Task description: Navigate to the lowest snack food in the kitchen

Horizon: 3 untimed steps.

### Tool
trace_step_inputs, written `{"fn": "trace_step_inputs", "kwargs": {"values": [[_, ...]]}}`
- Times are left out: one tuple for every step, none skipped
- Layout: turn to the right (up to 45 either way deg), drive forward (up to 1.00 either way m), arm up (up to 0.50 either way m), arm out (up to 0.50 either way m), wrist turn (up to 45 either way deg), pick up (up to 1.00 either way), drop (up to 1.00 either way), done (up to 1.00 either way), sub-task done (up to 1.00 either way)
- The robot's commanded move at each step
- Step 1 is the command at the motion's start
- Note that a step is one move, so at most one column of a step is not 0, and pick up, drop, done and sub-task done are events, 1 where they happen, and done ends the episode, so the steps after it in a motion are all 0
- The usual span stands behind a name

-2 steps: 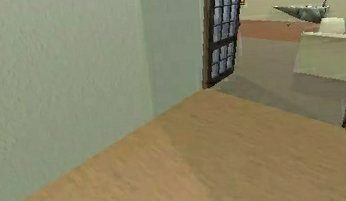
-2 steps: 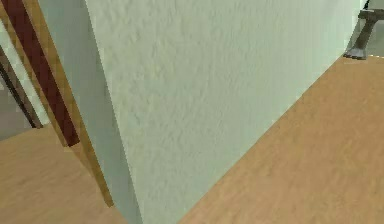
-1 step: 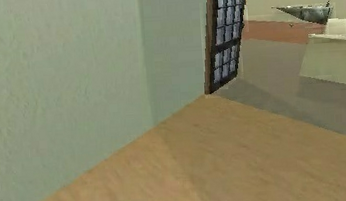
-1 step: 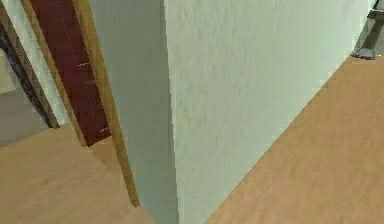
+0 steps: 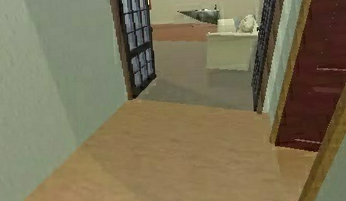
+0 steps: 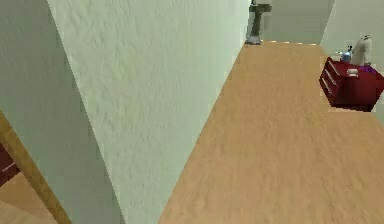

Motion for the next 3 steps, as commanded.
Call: {"fn": "trace_step_inputs", "kwargs": {"values": [[0.0, 0.25, 0.0, 0.0, 0.0, 0.0, 0.0, 0.0, 0.0], [3.0, 0.0, 0.0, 0.0, 0.0, 0.0, 0.0, 0.0, 0.0], [0.0, 1.0, 0.0, 0.0, 0.0, 0.0, 0.0, 0.0, 0.0]]}}
